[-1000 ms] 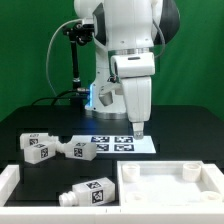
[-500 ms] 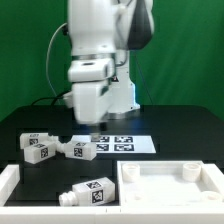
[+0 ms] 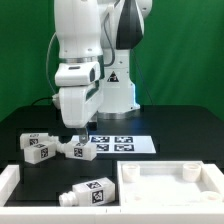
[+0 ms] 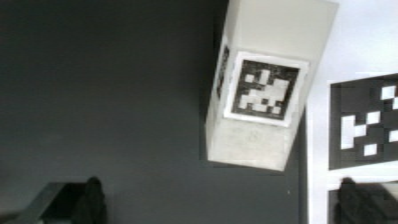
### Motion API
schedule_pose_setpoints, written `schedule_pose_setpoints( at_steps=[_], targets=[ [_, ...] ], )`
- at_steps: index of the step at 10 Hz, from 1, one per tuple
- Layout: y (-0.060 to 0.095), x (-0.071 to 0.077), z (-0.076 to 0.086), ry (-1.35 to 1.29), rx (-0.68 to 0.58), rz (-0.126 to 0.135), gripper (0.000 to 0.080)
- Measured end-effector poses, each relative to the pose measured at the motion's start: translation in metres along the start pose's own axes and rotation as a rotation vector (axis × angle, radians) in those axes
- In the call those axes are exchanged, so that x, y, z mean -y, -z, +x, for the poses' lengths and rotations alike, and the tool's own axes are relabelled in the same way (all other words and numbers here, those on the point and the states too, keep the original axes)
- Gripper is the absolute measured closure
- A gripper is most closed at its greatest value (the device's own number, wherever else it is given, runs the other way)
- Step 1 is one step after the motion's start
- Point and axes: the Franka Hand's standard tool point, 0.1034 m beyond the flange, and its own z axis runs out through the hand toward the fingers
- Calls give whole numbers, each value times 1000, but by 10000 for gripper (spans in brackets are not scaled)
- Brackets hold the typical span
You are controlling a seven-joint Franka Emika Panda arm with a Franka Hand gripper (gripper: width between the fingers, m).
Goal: Assemble one leg
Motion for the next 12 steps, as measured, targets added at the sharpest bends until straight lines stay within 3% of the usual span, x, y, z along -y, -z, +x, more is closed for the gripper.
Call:
schedule_pose_setpoints(
  at_steps=[1,4,5,7,11,12],
  targets=[
    [-10,4,0,-57,-13,-5,151],
    [-31,10,19,-182,-33,36,151],
    [-38,12,18,-176,-45,28,151],
    [-42,16,-1,-143,-46,32,151],
    [-44,18,-15,-141,-46,24,151],
    [-44,18,-15,-141,-46,24,259]
  ],
)
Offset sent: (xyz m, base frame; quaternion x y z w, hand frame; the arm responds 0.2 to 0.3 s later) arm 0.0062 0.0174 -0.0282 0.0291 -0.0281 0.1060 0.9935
